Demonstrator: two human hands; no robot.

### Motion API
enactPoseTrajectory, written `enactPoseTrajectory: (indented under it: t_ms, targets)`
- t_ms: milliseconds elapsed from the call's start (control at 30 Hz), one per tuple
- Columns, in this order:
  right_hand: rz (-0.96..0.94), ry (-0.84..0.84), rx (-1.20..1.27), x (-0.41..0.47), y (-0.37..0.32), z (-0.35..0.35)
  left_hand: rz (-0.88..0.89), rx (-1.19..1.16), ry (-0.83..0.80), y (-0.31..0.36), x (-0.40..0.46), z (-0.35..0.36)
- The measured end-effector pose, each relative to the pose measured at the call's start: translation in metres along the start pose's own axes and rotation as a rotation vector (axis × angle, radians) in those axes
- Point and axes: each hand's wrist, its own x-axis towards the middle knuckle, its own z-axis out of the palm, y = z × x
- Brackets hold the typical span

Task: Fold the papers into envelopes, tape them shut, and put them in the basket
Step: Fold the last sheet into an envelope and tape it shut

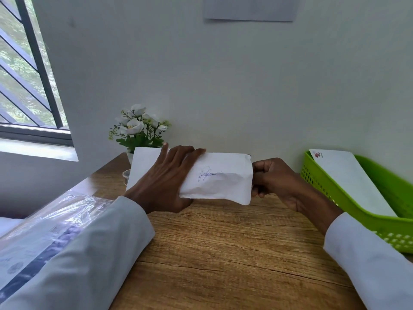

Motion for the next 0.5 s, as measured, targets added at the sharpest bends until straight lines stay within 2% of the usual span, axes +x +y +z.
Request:
enactPoseTrajectory:
  t_ms: [133,300,500]
  targets:
    - [0.004,-0.017,-0.01,-0.001,-0.001,0.0,-0.024,-0.041,0.0,-0.001,-0.001,-0.003]
    - [0.053,0.083,-0.027,-0.001,0.004,0.014,-0.001,-0.066,-0.012,0.009,0.003,-0.005]
    - [0.021,0.117,-0.108,0.003,0.01,0.025,0.005,-0.052,-0.026,0.014,0.004,-0.003]
